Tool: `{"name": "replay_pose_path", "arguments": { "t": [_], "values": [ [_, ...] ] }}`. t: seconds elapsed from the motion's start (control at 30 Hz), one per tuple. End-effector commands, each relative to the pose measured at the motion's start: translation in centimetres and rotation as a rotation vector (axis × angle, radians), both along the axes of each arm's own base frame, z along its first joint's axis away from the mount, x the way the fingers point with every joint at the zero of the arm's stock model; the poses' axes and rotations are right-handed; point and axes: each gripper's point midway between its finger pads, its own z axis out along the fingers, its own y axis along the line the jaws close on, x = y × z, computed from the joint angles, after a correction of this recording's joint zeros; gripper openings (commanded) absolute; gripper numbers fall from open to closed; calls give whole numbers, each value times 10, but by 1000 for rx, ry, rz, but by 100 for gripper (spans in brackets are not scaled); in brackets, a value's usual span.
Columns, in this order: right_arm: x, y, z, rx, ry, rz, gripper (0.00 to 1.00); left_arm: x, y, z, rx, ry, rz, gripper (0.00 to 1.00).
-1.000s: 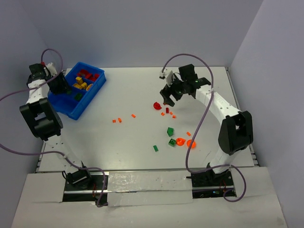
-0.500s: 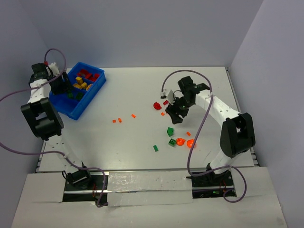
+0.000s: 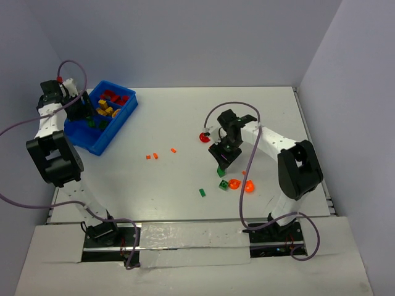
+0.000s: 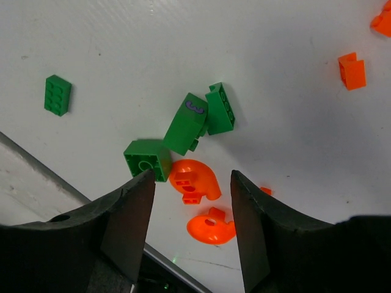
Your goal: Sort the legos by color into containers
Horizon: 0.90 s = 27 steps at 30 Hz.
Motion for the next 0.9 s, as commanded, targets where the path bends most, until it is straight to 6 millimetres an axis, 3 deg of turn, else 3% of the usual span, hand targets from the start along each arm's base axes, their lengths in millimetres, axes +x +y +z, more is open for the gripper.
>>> {"name": "replay_pose_path", "arguments": {
  "t": [0.0,0.53,0.87],
  "values": [
    [4,11,-7,-44,-26,-68,60,-2,-2,35,43,-85,-13,75],
    [16,14,-32,-146,-20,-125,55,-15,-8,48,39,-107,-10,76],
    [14,18,-33,-126,-20,-87,33,-12,-7,49,39,-109,-13,75]
  ]
}}
